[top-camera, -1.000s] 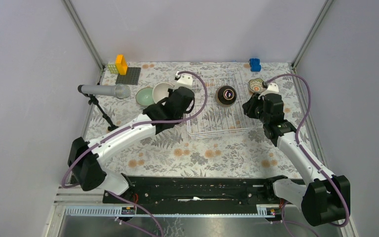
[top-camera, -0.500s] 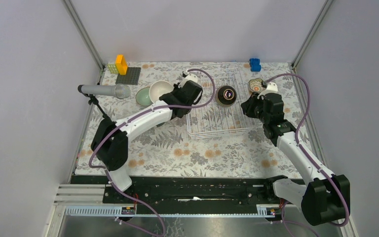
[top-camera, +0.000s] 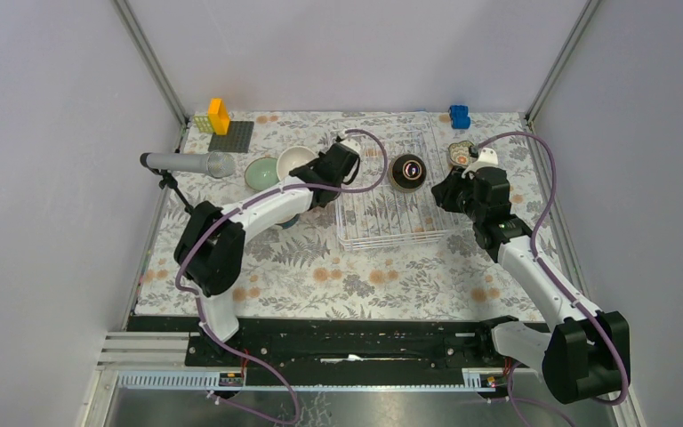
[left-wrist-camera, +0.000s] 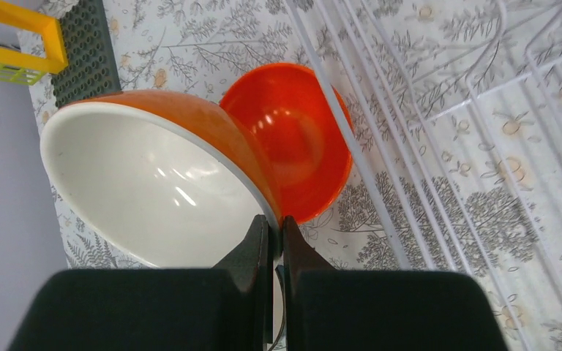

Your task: Unload the bowls from the dish rack

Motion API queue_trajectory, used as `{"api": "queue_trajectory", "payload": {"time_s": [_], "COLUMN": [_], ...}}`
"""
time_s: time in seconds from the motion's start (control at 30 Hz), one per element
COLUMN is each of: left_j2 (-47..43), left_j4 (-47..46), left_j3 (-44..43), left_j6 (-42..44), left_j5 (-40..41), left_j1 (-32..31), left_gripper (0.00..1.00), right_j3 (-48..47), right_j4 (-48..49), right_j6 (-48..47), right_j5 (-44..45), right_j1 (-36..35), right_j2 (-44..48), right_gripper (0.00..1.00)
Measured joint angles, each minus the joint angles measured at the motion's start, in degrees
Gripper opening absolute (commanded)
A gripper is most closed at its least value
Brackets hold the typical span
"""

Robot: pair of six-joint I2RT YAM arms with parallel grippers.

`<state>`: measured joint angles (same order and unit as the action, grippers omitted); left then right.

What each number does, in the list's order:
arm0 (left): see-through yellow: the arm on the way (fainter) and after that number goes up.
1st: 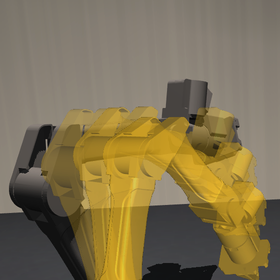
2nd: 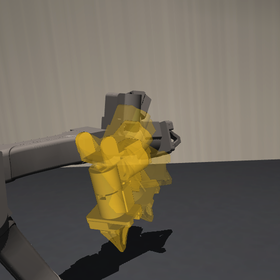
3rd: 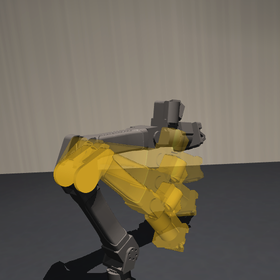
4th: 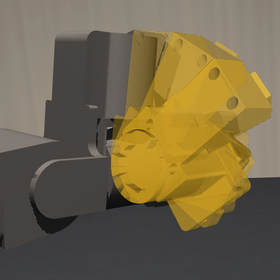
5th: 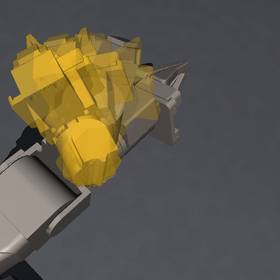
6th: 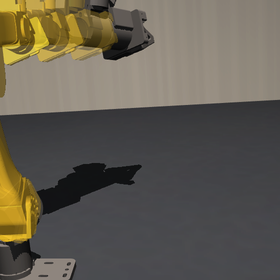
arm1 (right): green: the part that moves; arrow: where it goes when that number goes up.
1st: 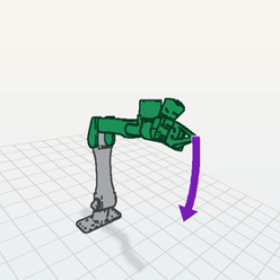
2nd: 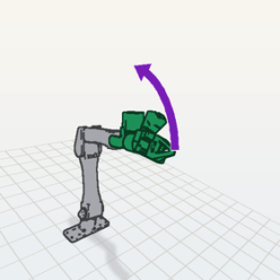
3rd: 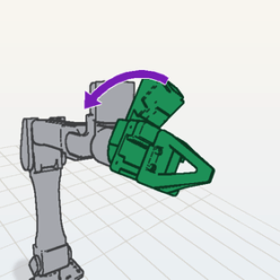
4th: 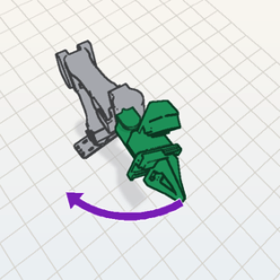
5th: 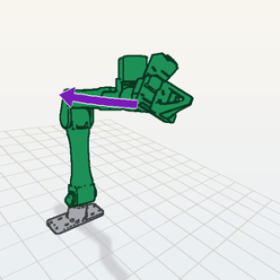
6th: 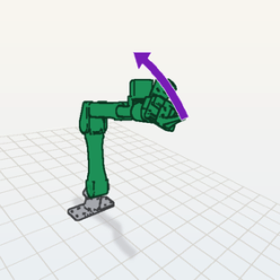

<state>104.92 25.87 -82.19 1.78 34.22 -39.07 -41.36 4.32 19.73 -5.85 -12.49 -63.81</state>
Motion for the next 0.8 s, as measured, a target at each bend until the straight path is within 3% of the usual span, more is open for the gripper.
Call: {"api": "queue_trajectory", "payload": {"time_s": [0.33, 0.5, 0.8], "left_j2": [-5.86, -9.46, -9.49], "left_j4": [-10.23, -10.56, -6.99], "left_j3": [14.69, 15.04, 14.67], "left_j6": [15.85, 23.23, 30.86], "left_j5": [-7.34, -17.16, -25.66], "left_j1": [0.66, 2.8, 6.36], "left_gripper": [0.0, 0.0, 0.0], "right_j3": [0.0, 0.0, 0.0], "right_j4": [0.79, 0.81, 0.87], "right_j6": [0.0, 0.0, 0.04], "right_j5": [-1.22, -1.31, -1.31], "right_j1": [0.0, 0.0, 0.0], "right_j2": [0.0, 0.0, 0.07], "right_gripper": [0.28, 0.28, 0.28]}}
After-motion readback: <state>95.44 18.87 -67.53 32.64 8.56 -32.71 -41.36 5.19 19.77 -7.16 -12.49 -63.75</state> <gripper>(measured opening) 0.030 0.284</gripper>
